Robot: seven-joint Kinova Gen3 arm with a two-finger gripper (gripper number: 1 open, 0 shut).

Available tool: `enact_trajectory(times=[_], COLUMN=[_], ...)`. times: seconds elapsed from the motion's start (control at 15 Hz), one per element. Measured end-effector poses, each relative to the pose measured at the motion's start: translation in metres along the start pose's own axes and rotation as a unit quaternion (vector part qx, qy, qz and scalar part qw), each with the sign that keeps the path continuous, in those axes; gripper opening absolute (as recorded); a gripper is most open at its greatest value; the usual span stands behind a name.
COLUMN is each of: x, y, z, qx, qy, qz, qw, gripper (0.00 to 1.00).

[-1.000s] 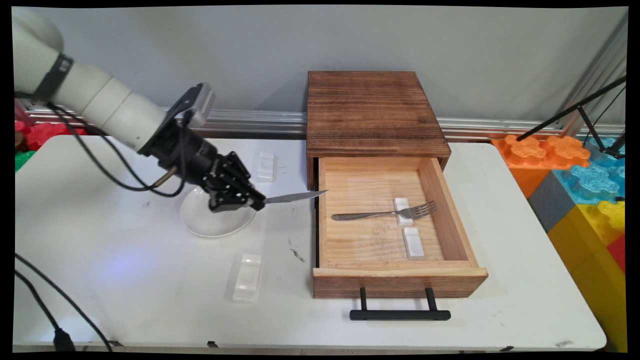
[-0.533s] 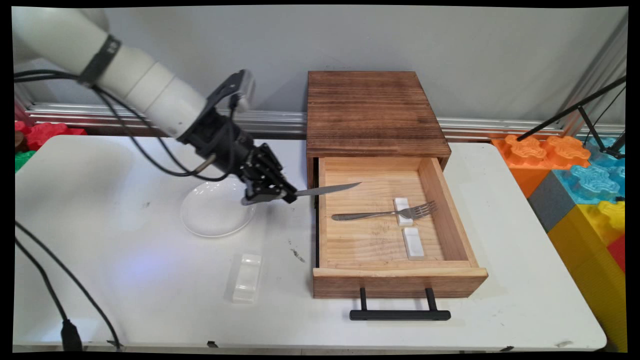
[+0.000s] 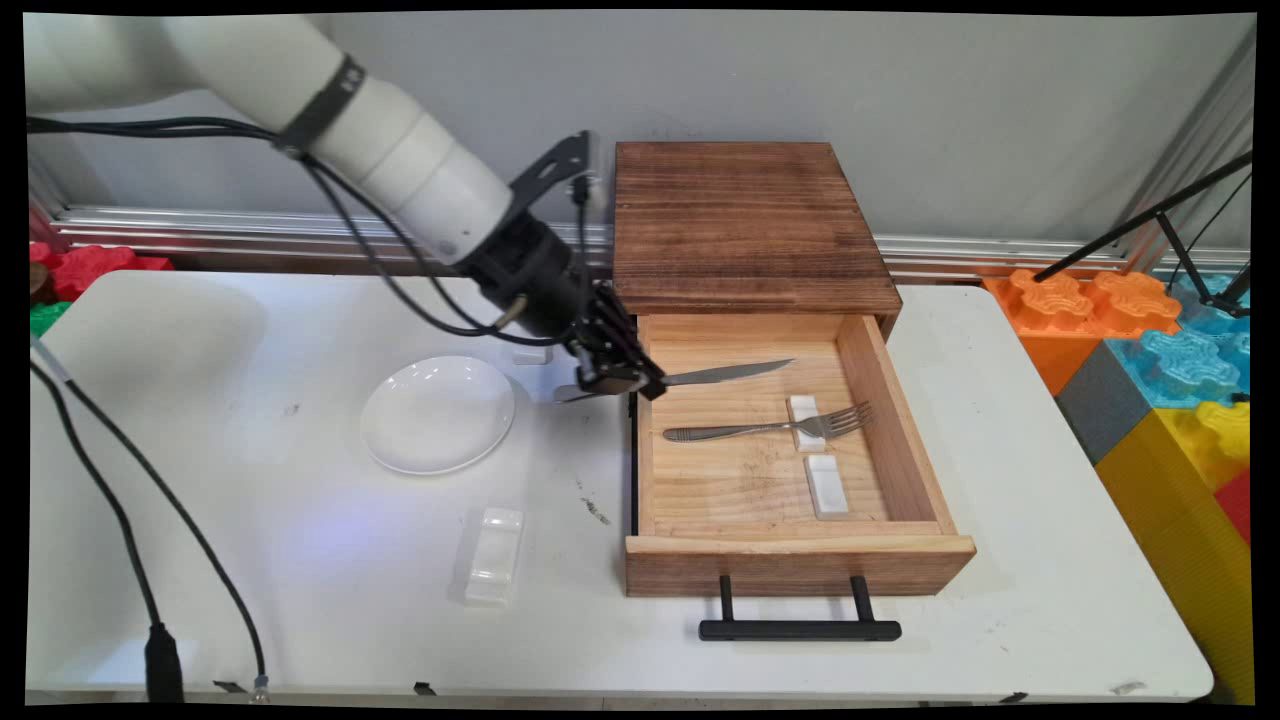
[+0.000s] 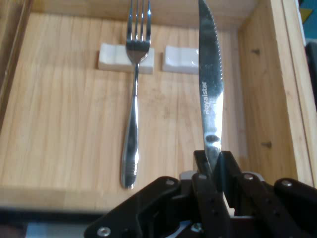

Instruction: Place the picked object into the drawer

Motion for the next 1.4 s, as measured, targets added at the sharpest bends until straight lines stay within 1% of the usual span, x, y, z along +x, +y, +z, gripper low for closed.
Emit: enact_trajectory(times=[0.2,0.47,0.67,1.0,1.4], x=[0.019,0.036,0.044,0.05,0.046], y=[-0.001,0.002,0.004,0.008,0.01], z=[0.021,0.046,0.064,0.091,0.12], qx=[-0.004,-0.014,-0.02,-0.027,-0.034], qy=[0.0,0.0,0.001,0.002,0.003], qz=[-0.006,-0.009,-0.007,-0.002,0.005], qw=[1.0,0.9999,0.9998,0.9996,0.9994], gripper=[0.0,0.0,0.0,0.0,0.0])
